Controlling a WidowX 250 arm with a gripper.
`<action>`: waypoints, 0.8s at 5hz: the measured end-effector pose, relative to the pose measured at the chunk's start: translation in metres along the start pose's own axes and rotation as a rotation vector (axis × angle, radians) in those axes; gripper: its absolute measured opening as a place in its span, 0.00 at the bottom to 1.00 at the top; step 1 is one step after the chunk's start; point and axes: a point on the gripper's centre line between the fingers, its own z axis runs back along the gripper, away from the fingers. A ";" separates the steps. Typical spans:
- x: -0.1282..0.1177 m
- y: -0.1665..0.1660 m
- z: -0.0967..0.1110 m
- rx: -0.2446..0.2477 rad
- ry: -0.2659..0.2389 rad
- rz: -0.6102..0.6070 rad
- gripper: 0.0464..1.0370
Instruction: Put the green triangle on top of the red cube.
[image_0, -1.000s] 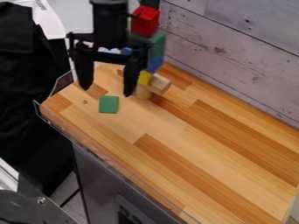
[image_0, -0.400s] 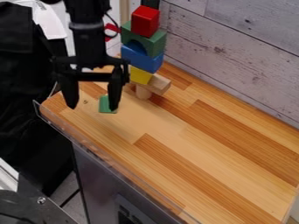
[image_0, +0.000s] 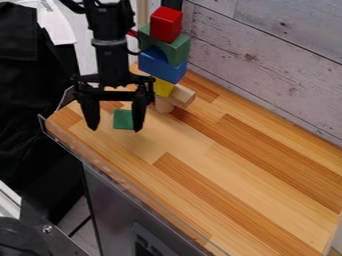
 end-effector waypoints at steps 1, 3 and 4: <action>0.003 -0.001 -0.007 -0.004 0.007 -0.001 0.96; 0.009 0.003 -0.012 -0.020 -0.039 0.023 0.96; 0.011 0.007 -0.016 -0.009 -0.071 0.038 0.96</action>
